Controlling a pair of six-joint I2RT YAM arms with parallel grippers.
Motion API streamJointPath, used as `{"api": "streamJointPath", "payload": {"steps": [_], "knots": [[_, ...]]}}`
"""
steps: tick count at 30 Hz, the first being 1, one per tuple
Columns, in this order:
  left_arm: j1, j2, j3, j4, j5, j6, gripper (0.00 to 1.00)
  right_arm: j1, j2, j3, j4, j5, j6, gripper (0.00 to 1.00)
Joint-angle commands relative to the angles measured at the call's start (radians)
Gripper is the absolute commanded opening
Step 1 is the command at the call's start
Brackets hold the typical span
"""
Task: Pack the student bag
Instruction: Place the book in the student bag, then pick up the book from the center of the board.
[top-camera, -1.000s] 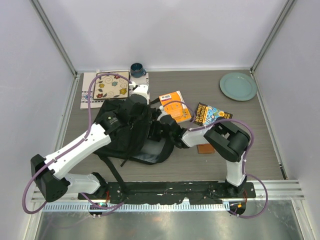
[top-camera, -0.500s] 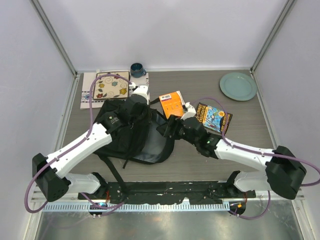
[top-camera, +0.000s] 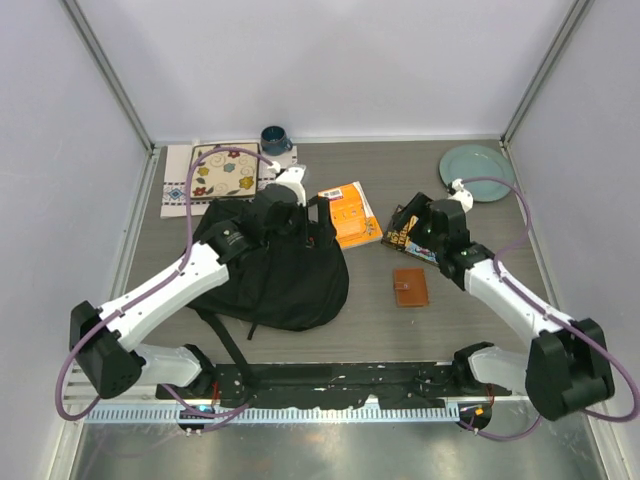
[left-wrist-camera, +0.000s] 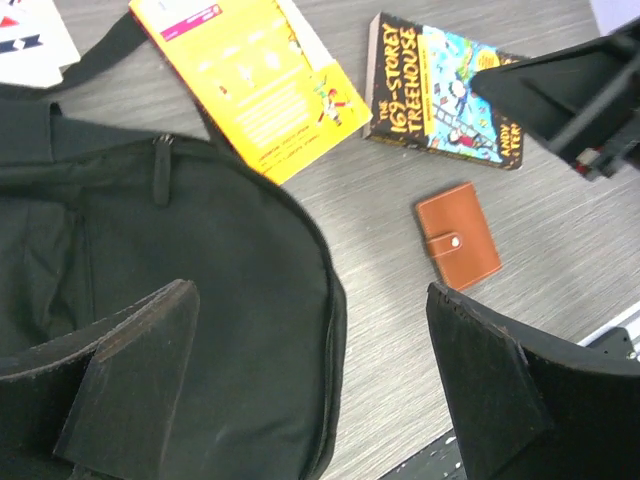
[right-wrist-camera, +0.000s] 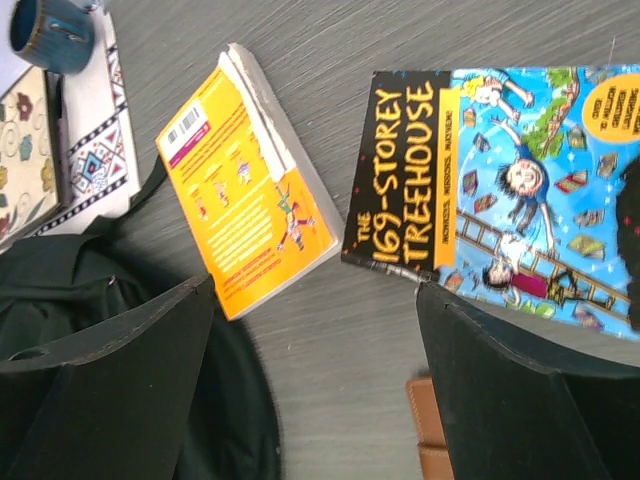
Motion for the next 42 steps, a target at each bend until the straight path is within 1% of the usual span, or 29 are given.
{"api": "streamJointPath", "payload": {"steps": [1, 2, 3, 5, 6, 8, 9, 10, 12, 15, 19, 20, 24, 26, 29, 36, 42], "knots": [[0.037, 0.094, 0.137, 0.09, 0.049, 0.035, 1.0, -0.087, 0.126, 0.119, 0.025, -0.193, -0.083, 0.87], [0.048, 0.125, 0.196, 0.086, 0.061, 0.039, 1.0, -0.101, 0.184, 0.164, 0.025, -0.257, -0.083, 0.88], [0.069, 0.198, 0.227, 0.08, 0.072, 0.046, 1.0, -0.127, 0.209, 0.178, 0.037, -0.271, -0.082, 0.88], [0.094, 0.265, 0.295, 0.081, 0.106, 0.038, 1.0, -0.155, 0.267, 0.216, 0.099, -0.337, -0.074, 0.88], [0.123, 0.327, 0.313, 0.098, 0.123, 0.023, 1.0, -0.178, 0.318, 0.227, 0.129, -0.354, -0.067, 0.88], [0.155, 0.389, 0.365, 0.106, 0.182, 0.003, 1.0, -0.206, 0.379, 0.264, 0.165, -0.403, -0.051, 0.88], [0.184, 0.415, 0.379, 0.11, 0.196, -0.016, 1.0, -0.215, 0.434, 0.274, 0.204, -0.458, -0.044, 0.88], [0.198, 0.467, 0.389, 0.128, 0.212, -0.032, 1.0, -0.23, 0.459, 0.284, 0.228, -0.478, -0.037, 0.88], [0.233, 0.519, 0.415, 0.15, 0.247, -0.057, 0.97, -0.236, 0.51, 0.314, 0.278, -0.55, -0.025, 0.88], [0.261, 0.615, 0.47, 0.152, 0.273, -0.071, 0.94, -0.238, 0.588, 0.38, 0.297, -0.612, -0.024, 0.88], [0.275, 0.739, 0.559, 0.139, 0.299, -0.073, 0.94, -0.238, 0.674, 0.472, 0.282, -0.638, -0.028, 0.87], [0.279, 0.78, 0.597, 0.135, 0.302, -0.074, 0.93, -0.238, 0.703, 0.486, 0.272, -0.647, -0.03, 0.87], [0.287, 0.857, 0.656, 0.119, 0.293, -0.079, 0.92, -0.238, 0.758, 0.526, 0.265, -0.679, -0.037, 0.87], [0.29, 0.882, 0.686, 0.101, 0.267, -0.079, 0.92, -0.239, 0.774, 0.538, 0.262, -0.69, -0.039, 0.87], [0.292, 0.914, 0.694, 0.069, 0.229, -0.079, 0.91, -0.236, 0.795, 0.543, 0.265, -0.695, -0.039, 0.87], [0.292, 0.96, 0.672, 0.038, 0.21, -0.112, 0.91, -0.21, 0.843, 0.581, 0.235, -0.704, -0.062, 0.87], [0.292, 1.024, 0.683, 0.06, 0.299, -0.157, 0.9, -0.183, 0.877, 0.613, 0.203, -0.679, -0.074, 0.87]]}}
